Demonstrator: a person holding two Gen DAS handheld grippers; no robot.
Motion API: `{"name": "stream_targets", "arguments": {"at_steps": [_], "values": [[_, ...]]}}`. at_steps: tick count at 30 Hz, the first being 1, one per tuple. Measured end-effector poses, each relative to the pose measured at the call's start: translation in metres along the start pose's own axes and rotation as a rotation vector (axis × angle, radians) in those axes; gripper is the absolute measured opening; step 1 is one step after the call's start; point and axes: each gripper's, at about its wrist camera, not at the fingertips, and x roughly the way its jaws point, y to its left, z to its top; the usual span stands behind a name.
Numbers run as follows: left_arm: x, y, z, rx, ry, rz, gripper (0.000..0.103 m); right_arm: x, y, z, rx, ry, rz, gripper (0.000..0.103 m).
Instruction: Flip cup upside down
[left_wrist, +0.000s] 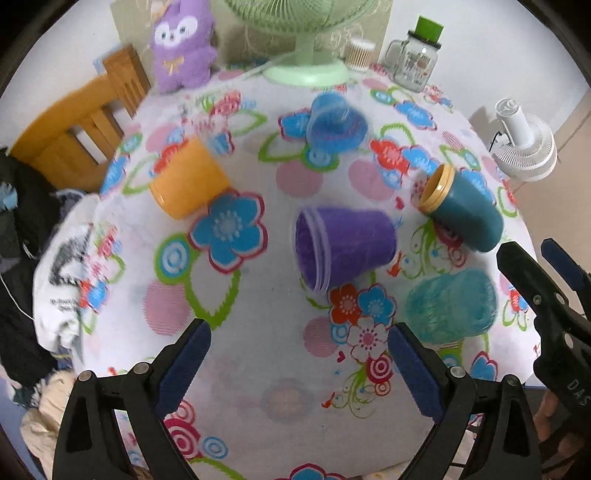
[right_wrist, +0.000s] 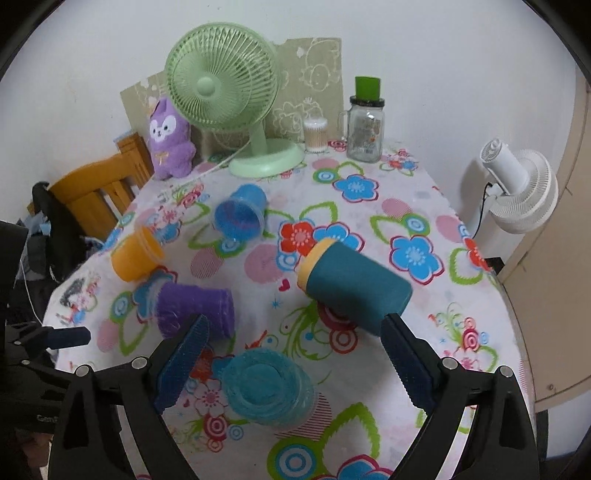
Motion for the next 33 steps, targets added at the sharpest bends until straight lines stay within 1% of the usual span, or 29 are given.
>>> {"name": "stream_targets", "arguments": {"at_steps": [3,6,12,16,17,20,26,33], "values": [[-0.021,-0.004,0.008,-0.004,-0.027,-0.008,0.098,-0.009,-0.003,0.010,0.029,0.014,0.019,0.096],[-0.038,-0.008,0.016,0.005,-0.059,-0.003,0.098,-0.019,-0.007,0.021,0.056,0.007,0.028,0.096],[-0.066,-0.020,0.030,0.020,-0.127,0.001,0.098,-0.040,-0.012,0.045,0.066,0.049,0.038,0.096],[-0.090,-0.027,0.034,0.020,-0.178,0.002,0.098,-0.059,-0.015,0.059,0.055,0.026,0.021,0.096],[-0.099,-0.029,0.035,0.021,-0.204,0.011,0.098,-0.066,-0.016,0.063,0.054,0.011,0.016,0.096],[-0.120,-0.035,0.034,0.032,-0.269,0.037,0.103,-0.078,-0.020,0.069,0.048,-0.004,-0.009,0.096],[-0.154,-0.033,0.034,0.008,-0.355,0.023,0.103,-0.100,-0.016,0.075,0.012,-0.022,-0.007,0.096],[-0.163,-0.029,0.028,-0.024,-0.371,-0.001,0.103,-0.116,-0.009,0.075,0.005,-0.033,-0.024,0.096]]}}
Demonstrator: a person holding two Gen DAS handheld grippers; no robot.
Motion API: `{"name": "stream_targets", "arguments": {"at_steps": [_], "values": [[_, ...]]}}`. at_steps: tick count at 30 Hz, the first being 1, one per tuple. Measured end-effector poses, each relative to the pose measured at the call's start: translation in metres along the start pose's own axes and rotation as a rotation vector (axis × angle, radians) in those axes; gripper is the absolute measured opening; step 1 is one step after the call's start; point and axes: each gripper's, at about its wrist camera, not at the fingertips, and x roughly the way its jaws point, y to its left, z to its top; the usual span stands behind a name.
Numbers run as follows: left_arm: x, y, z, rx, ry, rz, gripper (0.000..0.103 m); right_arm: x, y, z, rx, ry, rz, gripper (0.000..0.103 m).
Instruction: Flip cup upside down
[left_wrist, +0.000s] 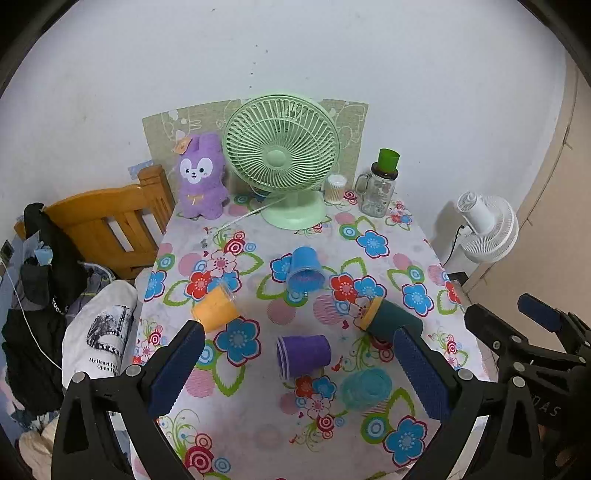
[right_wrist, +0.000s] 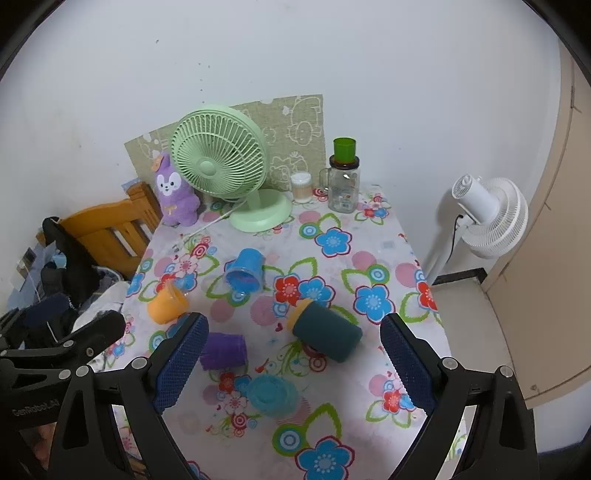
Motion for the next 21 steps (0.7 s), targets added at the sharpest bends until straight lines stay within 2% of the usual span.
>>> {"name": "stream_targets", "arguments": {"at_steps": [21], "values": [[-0.007,-0.004,0.000,0.000,-0.018,-0.016,0.103,-0.013,-0.002,-0.004,0.008,-0.042,-0.042,0.096]]}}
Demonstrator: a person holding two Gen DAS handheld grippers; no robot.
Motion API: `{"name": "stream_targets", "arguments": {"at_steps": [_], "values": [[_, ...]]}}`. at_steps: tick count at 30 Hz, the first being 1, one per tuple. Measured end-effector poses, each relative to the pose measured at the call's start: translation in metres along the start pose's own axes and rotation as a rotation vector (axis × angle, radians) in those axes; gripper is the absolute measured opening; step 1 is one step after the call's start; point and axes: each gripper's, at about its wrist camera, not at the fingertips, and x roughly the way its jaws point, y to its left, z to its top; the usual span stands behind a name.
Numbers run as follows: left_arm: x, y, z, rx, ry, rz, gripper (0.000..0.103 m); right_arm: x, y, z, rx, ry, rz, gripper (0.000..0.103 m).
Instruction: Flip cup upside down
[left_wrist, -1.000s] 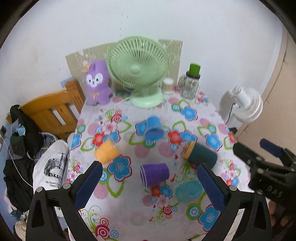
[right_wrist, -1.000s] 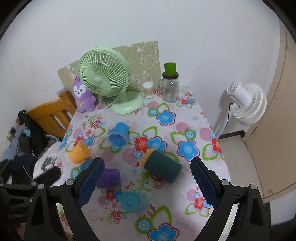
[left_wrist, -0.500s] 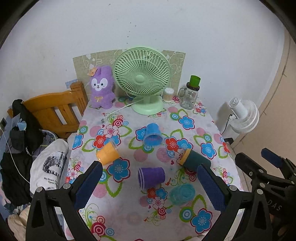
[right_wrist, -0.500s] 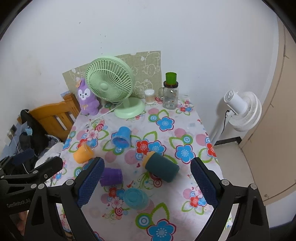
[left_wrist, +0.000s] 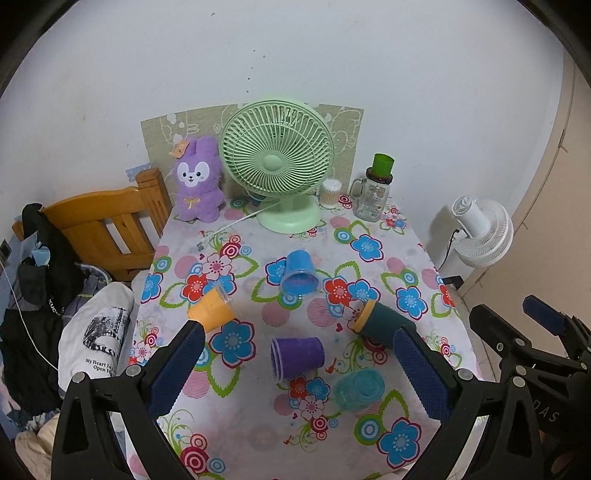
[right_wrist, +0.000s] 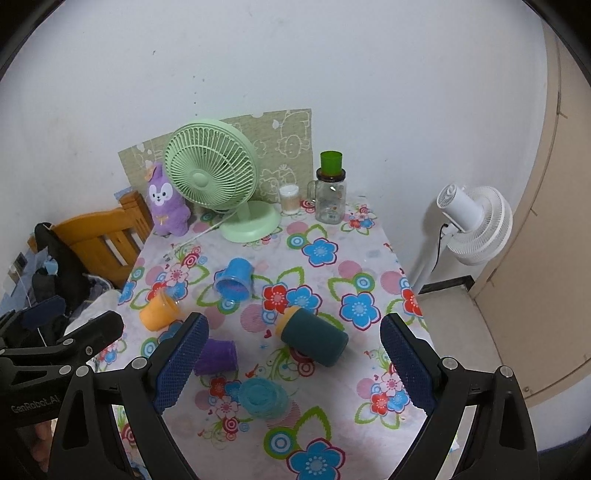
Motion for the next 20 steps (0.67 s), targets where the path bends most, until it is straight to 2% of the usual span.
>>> {"name": "stream_targets", "arguments": {"at_steps": [8,20], "values": [[0.0001,-0.0001,0.0018,0.010,-0.012,0.011,0.103,0.0019,0.0020,-0.0007,-0.008,0.001,-0.003,0.096],[0.0084,0.0057,0.0001,-0.018,0.029,-0.007,0.103,0.0067,0.0063,-0.0034,-0.002,0.011,0.001,0.096]]}}
